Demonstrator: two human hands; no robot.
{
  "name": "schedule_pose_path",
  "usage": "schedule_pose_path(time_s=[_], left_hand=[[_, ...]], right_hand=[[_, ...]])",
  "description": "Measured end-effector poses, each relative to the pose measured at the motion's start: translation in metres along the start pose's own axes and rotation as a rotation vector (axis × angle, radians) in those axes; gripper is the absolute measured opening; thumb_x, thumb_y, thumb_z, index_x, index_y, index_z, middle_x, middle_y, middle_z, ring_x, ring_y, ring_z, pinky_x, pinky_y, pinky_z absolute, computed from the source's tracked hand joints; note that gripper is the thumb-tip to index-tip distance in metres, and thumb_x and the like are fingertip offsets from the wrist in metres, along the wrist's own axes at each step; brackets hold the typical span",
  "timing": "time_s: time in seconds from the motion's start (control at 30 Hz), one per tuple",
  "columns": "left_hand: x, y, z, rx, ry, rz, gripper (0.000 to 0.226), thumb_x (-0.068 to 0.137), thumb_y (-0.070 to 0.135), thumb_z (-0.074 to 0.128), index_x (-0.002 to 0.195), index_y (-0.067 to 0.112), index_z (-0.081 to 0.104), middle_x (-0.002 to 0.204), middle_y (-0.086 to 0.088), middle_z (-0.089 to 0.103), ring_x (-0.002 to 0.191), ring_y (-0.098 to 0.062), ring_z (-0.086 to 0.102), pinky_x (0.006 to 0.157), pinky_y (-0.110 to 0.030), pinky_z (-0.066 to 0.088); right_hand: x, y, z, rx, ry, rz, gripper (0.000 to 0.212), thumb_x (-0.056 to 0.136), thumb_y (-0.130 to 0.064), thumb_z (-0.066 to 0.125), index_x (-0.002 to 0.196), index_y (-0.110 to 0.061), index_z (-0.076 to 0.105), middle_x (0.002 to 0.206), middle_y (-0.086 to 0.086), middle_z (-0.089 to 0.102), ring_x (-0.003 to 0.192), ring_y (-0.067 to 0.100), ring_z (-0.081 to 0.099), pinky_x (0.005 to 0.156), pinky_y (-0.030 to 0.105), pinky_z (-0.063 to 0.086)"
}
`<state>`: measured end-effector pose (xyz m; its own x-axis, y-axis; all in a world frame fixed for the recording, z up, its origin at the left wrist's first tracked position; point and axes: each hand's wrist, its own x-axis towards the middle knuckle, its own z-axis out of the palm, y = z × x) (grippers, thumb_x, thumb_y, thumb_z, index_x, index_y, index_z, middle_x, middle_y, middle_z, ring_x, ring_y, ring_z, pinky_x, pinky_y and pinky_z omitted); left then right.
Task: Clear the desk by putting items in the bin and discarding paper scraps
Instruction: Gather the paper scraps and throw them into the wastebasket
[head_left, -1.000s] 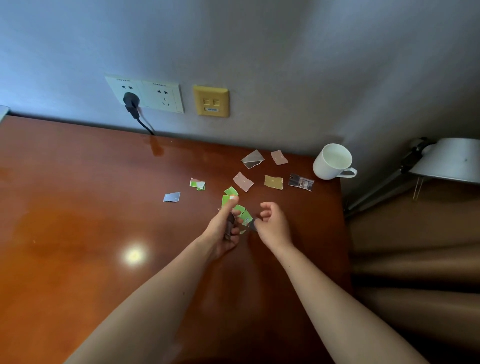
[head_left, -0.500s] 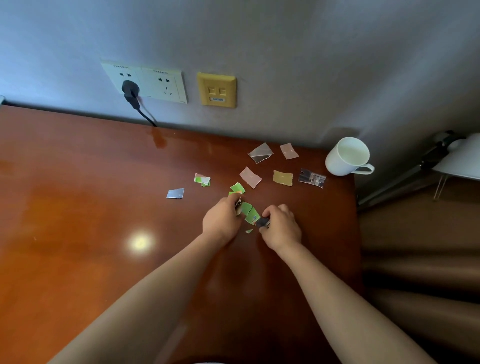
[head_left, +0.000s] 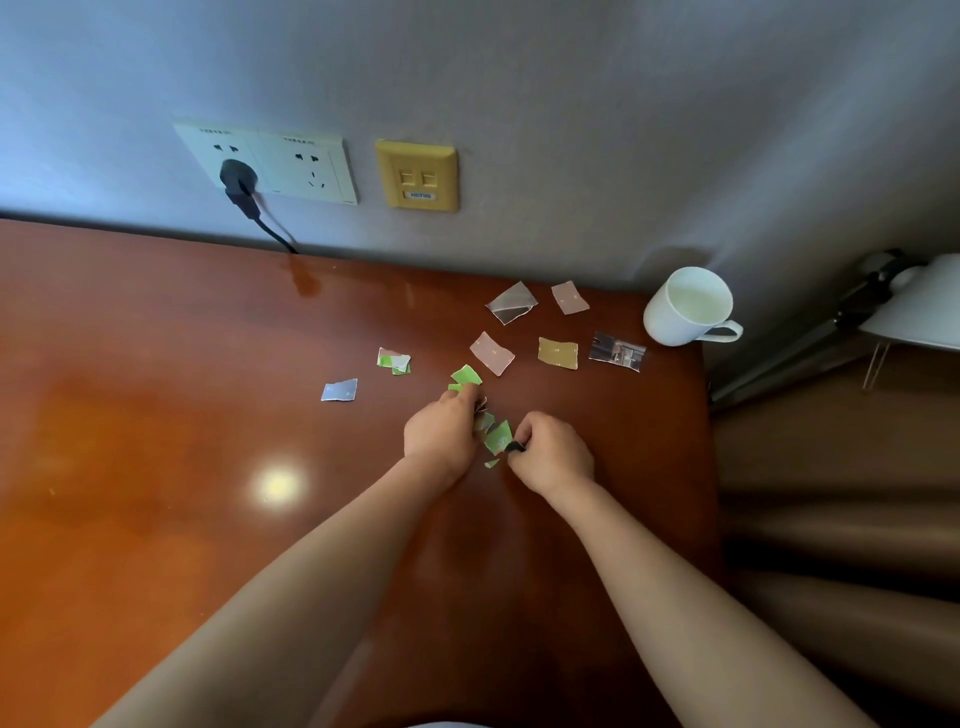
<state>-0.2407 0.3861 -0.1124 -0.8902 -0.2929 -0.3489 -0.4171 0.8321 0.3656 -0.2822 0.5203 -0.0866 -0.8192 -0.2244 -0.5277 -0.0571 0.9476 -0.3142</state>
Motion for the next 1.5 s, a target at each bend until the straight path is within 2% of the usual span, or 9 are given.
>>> schedule_pose_path(time_s=[0.1,0.3,0.57,0.7,0.83,1.03,1.2,1.4,1.5], left_hand=[[0.002,0.001,-0.002,0.050,-0.011,0.029,0.030,0.091,0.030,0.055,0.120,0.022,0.050,0.118,-0.004,0.057,0.101,-0.029,0.059,0.065,-0.032,0.039],[0.001,-0.001,-0.005,0.091,-0.063,0.032,0.035,0.091,0.037,0.056,0.124,0.023,0.053,0.120,-0.004,0.054,0.103,-0.029,0.059,0.068,-0.032,0.040],[-0.016,-0.009,-0.009,-0.302,0.060,-0.182,0.014,0.088,0.031,0.052,0.089,0.017,0.046,0.092,-0.001,0.057,0.080,-0.028,0.053,0.063,-0.031,0.038],[-0.017,-0.013,-0.009,-0.429,0.005,-0.270,0.017,0.090,0.027,0.050,0.100,0.014,0.051,0.092,-0.003,0.063,0.087,-0.030,0.058,0.070,-0.036,0.045],[-0.021,-0.012,-0.006,-0.408,-0.017,-0.258,0.019,0.094,0.029,0.046,0.106,0.015,0.052,0.098,-0.004,0.065,0.092,-0.030,0.059,0.068,-0.032,0.040],[-0.028,-0.008,-0.004,-0.322,-0.068,-0.178,0.009,0.088,0.027,0.049,0.092,0.021,0.055,0.096,0.001,0.066,0.091,-0.026,0.060,0.070,-0.032,0.045],[-0.033,-0.007,0.001,-0.211,-0.092,-0.060,0.018,0.080,0.035,0.062,0.094,0.025,0.057,0.093,0.006,0.065,0.088,-0.021,0.061,0.071,-0.033,0.050],[-0.031,-0.001,0.013,-0.050,-0.035,0.013,0.022,0.086,0.043,0.060,0.090,0.023,0.055,0.097,0.001,0.061,0.088,-0.025,0.059,0.062,-0.029,0.040],[-0.030,0.001,0.015,0.054,-0.040,0.059,0.025,0.091,0.045,0.054,0.096,0.021,0.059,0.099,-0.002,0.061,0.090,-0.026,0.060,0.061,-0.029,0.037]], right_hand=[[0.001,0.002,0.000,0.147,0.011,0.047,0.014,0.079,-0.031,0.069,0.081,-0.021,0.059,0.078,-0.007,0.059,0.078,0.022,0.059,0.060,0.029,0.044],[0.001,0.000,0.001,0.239,0.060,0.015,0.009,0.082,-0.028,0.063,0.080,-0.021,0.056,0.080,-0.008,0.057,0.078,0.021,0.057,0.055,0.028,0.039],[0.006,0.001,0.003,-0.087,0.026,-0.384,0.012,0.080,-0.023,0.072,0.076,-0.029,0.063,0.112,-0.012,0.051,0.109,0.014,0.047,0.080,0.031,0.047],[0.010,-0.007,0.000,-0.126,-0.008,-0.373,0.009,0.081,-0.020,0.071,0.078,-0.027,0.068,0.109,-0.009,0.052,0.108,0.017,0.048,0.079,0.030,0.046],[0.010,-0.012,-0.001,-0.156,-0.006,-0.361,0.008,0.082,-0.018,0.071,0.080,-0.025,0.070,0.113,-0.004,0.050,0.110,0.019,0.047,0.079,0.031,0.047],[0.010,-0.011,0.001,-0.105,-0.010,-0.243,0.018,0.081,-0.021,0.073,0.072,-0.030,0.061,0.105,-0.001,0.054,0.106,0.023,0.051,0.076,0.028,0.043],[0.008,-0.004,0.003,0.046,0.008,-0.195,0.029,0.077,-0.002,0.066,0.065,-0.026,0.056,0.091,-0.003,0.050,0.084,0.025,0.059,0.063,0.025,0.039],[0.002,0.004,0.003,0.255,0.108,-0.147,0.036,0.076,0.000,0.068,0.057,-0.027,0.052,0.085,-0.003,0.057,0.074,0.017,0.055,0.058,0.023,0.038],[0.002,0.002,0.001,0.379,0.107,-0.113,0.026,0.075,-0.002,0.073,0.063,-0.020,0.059,0.073,-0.006,0.059,0.070,0.014,0.056,0.053,0.019,0.036]])
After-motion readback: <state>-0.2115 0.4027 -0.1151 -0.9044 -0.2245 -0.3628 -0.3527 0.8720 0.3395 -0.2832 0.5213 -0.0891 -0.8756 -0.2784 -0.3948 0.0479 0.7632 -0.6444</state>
